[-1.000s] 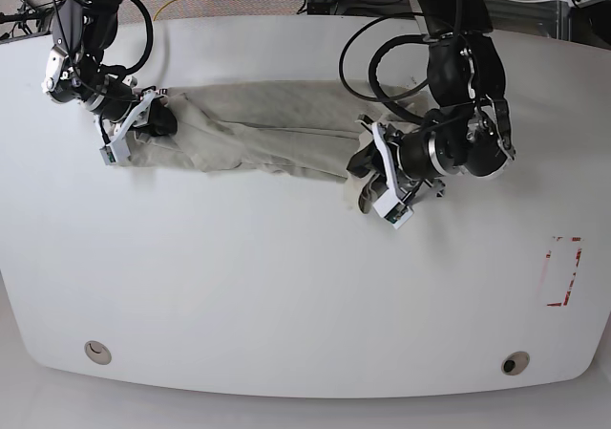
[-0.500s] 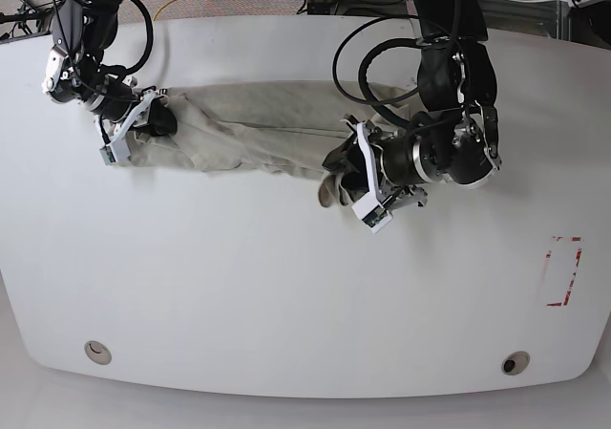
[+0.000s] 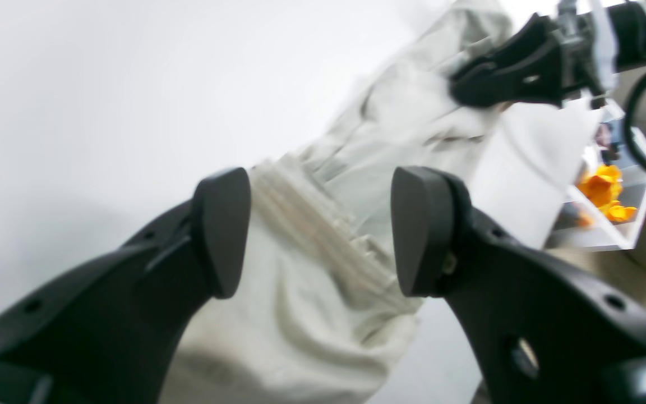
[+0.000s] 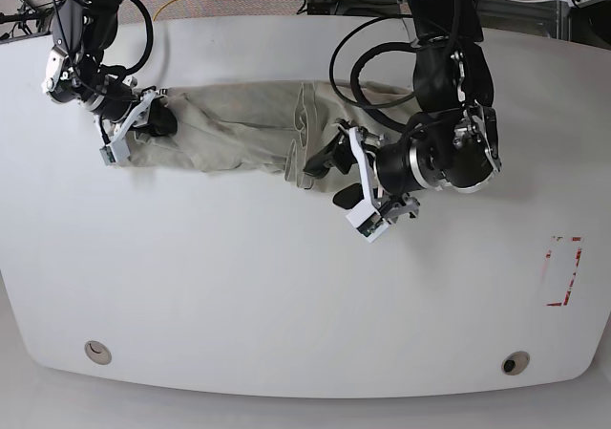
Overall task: Fold the T-shirt properly
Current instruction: 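Fold the held strip end with the left gripper toward the middle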
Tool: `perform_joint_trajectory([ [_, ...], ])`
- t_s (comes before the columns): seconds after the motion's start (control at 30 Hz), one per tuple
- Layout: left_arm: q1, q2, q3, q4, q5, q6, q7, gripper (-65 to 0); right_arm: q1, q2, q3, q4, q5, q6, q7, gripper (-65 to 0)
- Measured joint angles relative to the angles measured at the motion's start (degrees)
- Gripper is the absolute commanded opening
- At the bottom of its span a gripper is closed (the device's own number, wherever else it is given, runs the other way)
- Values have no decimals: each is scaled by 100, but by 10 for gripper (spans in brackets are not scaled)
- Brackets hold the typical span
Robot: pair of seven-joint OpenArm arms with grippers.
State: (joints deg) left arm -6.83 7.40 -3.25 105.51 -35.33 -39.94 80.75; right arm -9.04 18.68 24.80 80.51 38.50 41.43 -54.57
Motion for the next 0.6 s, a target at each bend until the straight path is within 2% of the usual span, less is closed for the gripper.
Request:
perform_joint_trajectory([
  [0.07, 9, -111, -179, -2, 330, 0, 2, -293, 17, -9, 0, 0, 0, 0, -9, -549],
  [0.17, 9, -326, -511, -22, 914, 2, -4, -399, 37, -11, -2, 0, -24, 0, -31, -549],
  [0.27, 92, -575, -566, -13, 1099, 2, -83, -508, 39, -11, -2, 20, -63, 0, -26, -549],
  [0.33, 177, -728, -551, -9, 1071, 0, -120, -542, 22, -26, -11, 136, -101, -9, -61, -545],
  [0.43, 254, -890, -522, -66, 1045, 0, -127, -544, 22, -46, -22, 348, -229, -55, -195, -542],
  [0.53, 330, -999, -535, -260, 1054, 2, -372, -544, 31, -59, -31, 612, -291, -96, -608, -539],
  [0.6, 455, -1049, -542, -415, 1095, 0, -533, -544, 44, -101, 4, 835, -269, -136, -984, -504],
])
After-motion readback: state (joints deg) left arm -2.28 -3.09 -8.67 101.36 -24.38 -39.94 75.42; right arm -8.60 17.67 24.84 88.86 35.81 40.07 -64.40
